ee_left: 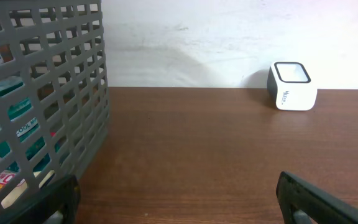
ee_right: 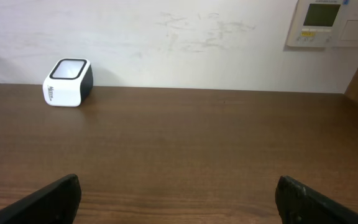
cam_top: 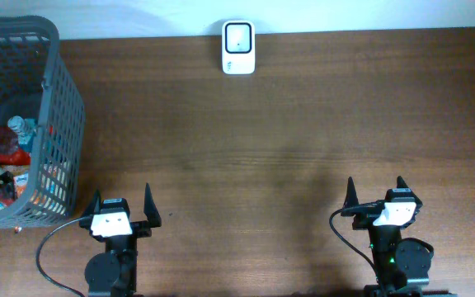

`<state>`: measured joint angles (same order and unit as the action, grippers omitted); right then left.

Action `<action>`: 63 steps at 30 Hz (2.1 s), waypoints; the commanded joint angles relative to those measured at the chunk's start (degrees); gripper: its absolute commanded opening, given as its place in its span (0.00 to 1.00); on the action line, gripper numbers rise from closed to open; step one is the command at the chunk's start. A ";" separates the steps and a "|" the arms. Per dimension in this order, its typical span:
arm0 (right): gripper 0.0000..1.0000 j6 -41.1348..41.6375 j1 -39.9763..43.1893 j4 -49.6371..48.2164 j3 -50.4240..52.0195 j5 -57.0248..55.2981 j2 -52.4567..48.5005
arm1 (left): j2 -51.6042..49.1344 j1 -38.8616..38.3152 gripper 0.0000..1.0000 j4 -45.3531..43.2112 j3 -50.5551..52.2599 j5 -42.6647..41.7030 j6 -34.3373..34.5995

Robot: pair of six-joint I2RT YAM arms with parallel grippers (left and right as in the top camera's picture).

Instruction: Scan the item barcode

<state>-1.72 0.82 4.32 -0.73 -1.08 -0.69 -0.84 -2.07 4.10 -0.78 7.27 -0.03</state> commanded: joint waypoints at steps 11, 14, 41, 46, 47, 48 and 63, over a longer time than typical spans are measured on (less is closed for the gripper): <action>0.98 0.00 0.42 0.24 0.42 -0.92 0.33 | 0.44 0.37 0.99 0.22 0.24 -0.83 -0.92; 0.99 0.00 0.42 0.24 0.42 -0.92 0.33 | 0.44 0.37 0.99 0.22 0.24 -0.85 -0.92; 0.99 0.00 0.42 0.24 0.42 -0.92 0.33 | 0.44 0.37 0.99 0.20 0.24 -0.85 -0.90; 0.98 0.00 0.42 0.24 0.42 -0.92 0.33 | 0.44 0.37 0.99 0.22 0.24 -0.85 -0.90; 0.99 0.00 0.42 0.26 0.42 -0.92 0.33 | 0.44 0.37 0.99 0.22 0.24 -0.85 -0.90; 0.98 0.00 0.42 0.24 0.42 -0.92 0.33 | 0.44 0.37 0.99 0.22 0.24 -0.85 -0.90; 0.98 0.02 0.42 0.24 0.42 -0.92 0.33 | 0.44 0.37 0.99 -0.22 0.24 2.43 -0.92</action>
<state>-1.69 0.82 4.32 -0.73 -1.08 -0.69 -0.84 -2.07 4.05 -0.78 7.62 -0.03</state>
